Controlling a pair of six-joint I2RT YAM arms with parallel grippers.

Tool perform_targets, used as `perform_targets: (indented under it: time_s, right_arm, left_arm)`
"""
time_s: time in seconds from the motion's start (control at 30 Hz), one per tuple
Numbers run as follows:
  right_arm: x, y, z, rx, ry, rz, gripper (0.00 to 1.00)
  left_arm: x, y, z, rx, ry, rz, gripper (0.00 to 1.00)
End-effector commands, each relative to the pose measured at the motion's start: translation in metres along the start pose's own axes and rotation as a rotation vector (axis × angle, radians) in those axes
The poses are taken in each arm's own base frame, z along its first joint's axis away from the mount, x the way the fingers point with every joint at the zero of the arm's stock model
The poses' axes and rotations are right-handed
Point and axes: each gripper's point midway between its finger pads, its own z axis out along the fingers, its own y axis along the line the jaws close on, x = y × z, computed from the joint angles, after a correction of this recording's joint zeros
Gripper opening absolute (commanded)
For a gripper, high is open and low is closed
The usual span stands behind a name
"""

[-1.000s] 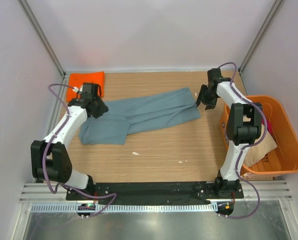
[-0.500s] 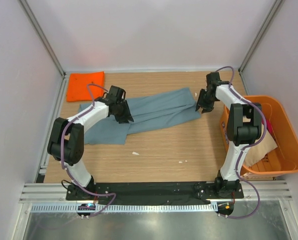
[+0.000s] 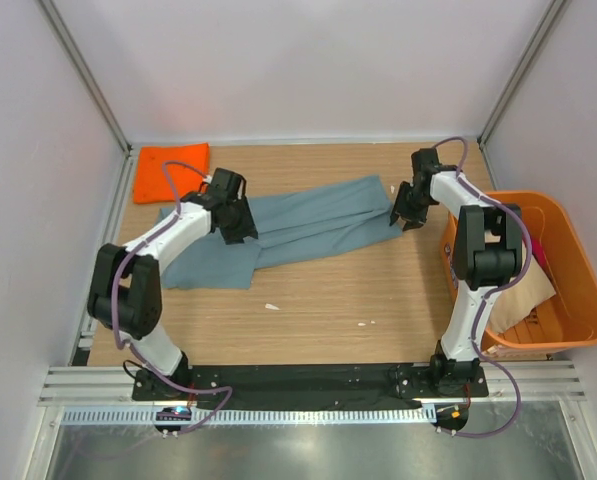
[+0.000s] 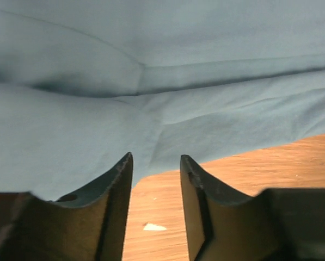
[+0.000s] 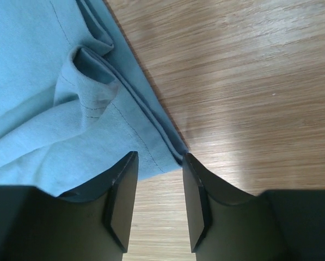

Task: Fold and stack the t-shirts
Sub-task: Fold the tshirt

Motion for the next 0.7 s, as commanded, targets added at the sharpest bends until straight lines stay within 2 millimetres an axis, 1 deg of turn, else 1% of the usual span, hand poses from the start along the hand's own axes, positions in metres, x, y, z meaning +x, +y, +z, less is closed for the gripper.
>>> perform_targets:
  time_s: [0.0,0.03,0.07,0.1,0.13,0.17,0.2,0.23,0.27,0.33,0.37,0.4,0.47,0.5,0.53,0.6,0.67]
  right_arm:
    - [-0.023,0.015,-0.022,-0.038,-0.088,0.067,0.47]
    - [-0.024,0.019,-0.025,-0.054,-0.099,0.121,0.48]
    - [-0.024,0.025,-0.027,-0.085,-0.104,0.145,0.49]
    - [-0.031,0.032,-0.028,-0.121,-0.133,0.170,0.50]
    - [-0.030,0.038,-0.028,-0.149,-0.133,0.213,0.52]
    - [-0.030,0.044,-0.028,-0.183,-0.130,0.238,0.52]
    - [-0.035,0.048,-0.029,-0.208,-0.150,0.257,0.54]
    - [-0.033,0.050,-0.027,-0.222,-0.150,0.273,0.54]
    - [-0.039,0.056,-0.028,-0.257,-0.165,0.304,0.55]
    - [-0.039,0.060,-0.026,-0.276,-0.167,0.324,0.56]
    - [-0.040,0.061,-0.023,-0.284,-0.167,0.335,0.56]
    - [-0.042,0.063,-0.023,-0.286,-0.167,0.338,0.56]
    - [-0.042,0.062,-0.019,-0.284,-0.160,0.340,0.56]
    - [-0.043,0.062,-0.019,-0.276,-0.164,0.337,0.56]
    - [-0.043,0.060,-0.018,-0.271,-0.163,0.337,0.56]
    - [-0.042,0.057,-0.014,-0.253,-0.155,0.330,0.56]
    - [-0.041,0.057,-0.012,-0.249,-0.151,0.327,0.56]
  left_arm:
    - [-0.032,0.032,-0.048,-0.082,-0.159,-0.015,0.43]
    - [-0.026,0.046,-0.048,-0.100,-0.143,-0.024,0.44]
    - [-0.034,0.060,-0.057,-0.097,-0.161,-0.064,0.46]
    - [-0.032,0.070,-0.058,-0.103,-0.155,-0.085,0.47]
    - [-0.033,0.080,-0.060,-0.105,-0.155,-0.105,0.48]
    - [-0.032,0.101,-0.060,-0.128,-0.148,-0.140,0.50]
    - [-0.034,0.110,-0.064,-0.134,-0.157,-0.154,0.51]
    - [-0.034,0.113,-0.065,-0.112,-0.151,-0.163,0.53]
    - [-0.035,0.126,-0.065,-0.121,-0.148,-0.177,0.54]
    - [-0.036,0.137,-0.064,-0.115,-0.126,-0.203,0.55]
    - [-0.040,0.147,-0.064,-0.121,-0.126,-0.225,0.55]
    - [-0.040,0.150,-0.062,-0.109,-0.116,-0.240,0.55]
    - [-0.047,0.162,-0.059,-0.099,-0.123,-0.278,0.55]
    - [-0.052,0.164,-0.058,-0.094,-0.125,-0.285,0.54]
    - [-0.051,0.170,-0.050,-0.105,-0.101,-0.296,0.54]
    - [-0.055,0.176,-0.046,-0.111,-0.092,-0.308,0.51]
    - [-0.057,0.182,-0.037,-0.127,-0.075,-0.320,0.50]
